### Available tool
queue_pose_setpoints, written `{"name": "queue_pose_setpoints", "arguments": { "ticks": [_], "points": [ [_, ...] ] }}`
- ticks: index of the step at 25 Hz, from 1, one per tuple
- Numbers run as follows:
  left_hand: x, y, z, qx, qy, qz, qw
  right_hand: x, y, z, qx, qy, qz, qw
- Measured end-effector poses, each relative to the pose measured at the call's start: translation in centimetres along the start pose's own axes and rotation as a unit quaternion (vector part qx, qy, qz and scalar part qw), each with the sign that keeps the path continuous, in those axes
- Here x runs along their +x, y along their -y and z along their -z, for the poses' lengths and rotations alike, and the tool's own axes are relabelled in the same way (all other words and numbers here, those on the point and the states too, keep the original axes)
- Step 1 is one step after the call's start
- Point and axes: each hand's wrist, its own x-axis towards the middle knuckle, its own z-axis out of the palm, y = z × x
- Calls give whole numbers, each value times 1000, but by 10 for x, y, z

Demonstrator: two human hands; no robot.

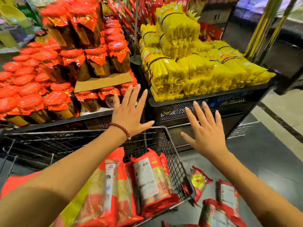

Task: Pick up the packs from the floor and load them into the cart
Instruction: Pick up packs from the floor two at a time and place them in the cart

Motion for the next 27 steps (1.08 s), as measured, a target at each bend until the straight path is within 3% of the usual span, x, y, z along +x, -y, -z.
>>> {"name": "queue_pose_setpoints", "arguments": {
  "ticks": [6,13,19,22,27],
  "points": [
    [-18,-43,40,4,-31,-28,999,-35,-35,49,-36,-48,-35,998],
    [-81,-138,63,7,-38,-56,998,-150,-94,78,5,-55,-76,996],
    [-167,-267,58,-10,18,-82,996,-304,-176,93,13,14,-138,990],
    [-205,-324,41,-24,52,-116,992,-374,-211,91,11,87,-182,979],
    [-250,-389,-39,-9,143,-193,971,-474,-225,20,30,144,-250,957]
  ]
}}
